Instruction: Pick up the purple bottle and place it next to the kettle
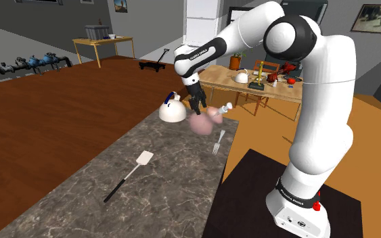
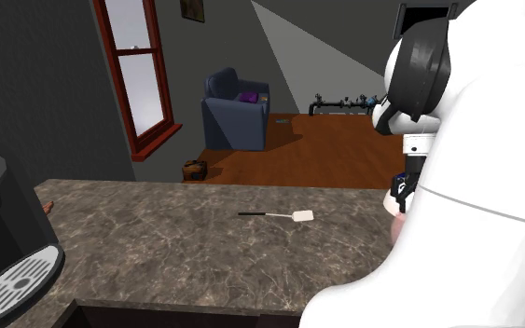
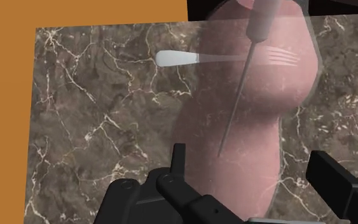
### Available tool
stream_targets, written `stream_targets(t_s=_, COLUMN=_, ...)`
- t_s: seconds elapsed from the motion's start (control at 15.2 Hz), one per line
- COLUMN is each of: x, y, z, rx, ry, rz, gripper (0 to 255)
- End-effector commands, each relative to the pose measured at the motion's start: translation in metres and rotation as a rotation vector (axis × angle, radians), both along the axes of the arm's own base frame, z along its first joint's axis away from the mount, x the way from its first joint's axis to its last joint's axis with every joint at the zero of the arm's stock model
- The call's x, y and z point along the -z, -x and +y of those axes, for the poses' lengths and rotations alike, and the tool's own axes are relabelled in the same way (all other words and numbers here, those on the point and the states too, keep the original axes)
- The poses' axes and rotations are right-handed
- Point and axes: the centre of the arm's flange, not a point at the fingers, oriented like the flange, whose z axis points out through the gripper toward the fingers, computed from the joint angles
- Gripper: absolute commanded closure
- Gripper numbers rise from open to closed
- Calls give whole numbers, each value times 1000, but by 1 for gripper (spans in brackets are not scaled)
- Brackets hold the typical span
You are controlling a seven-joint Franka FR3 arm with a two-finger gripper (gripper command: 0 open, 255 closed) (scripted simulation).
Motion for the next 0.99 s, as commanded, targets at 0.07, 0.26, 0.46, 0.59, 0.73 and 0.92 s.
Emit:
stream_targets(t_s=0.07, x=1, y=0, z=0, rx=0, ry=0, rz=1, gripper=0)
stream_targets(t_s=0.26, x=-24, y=-10, z=3, rx=0, ry=0, rz=1, gripper=0)
stream_targets(t_s=0.46, x=-46, y=-19, z=6, rx=0, ry=0, rz=1, gripper=0)
stream_targets(t_s=0.59, x=-46, y=-19, z=6, rx=0, ry=0, rz=1, gripper=0)
stream_targets(t_s=0.73, x=-46, y=-19, z=6, rx=0, ry=0, rz=1, gripper=0)
stream_targets(t_s=0.92, x=-46, y=-19, z=6, rx=0, ry=0, rz=1, gripper=0)
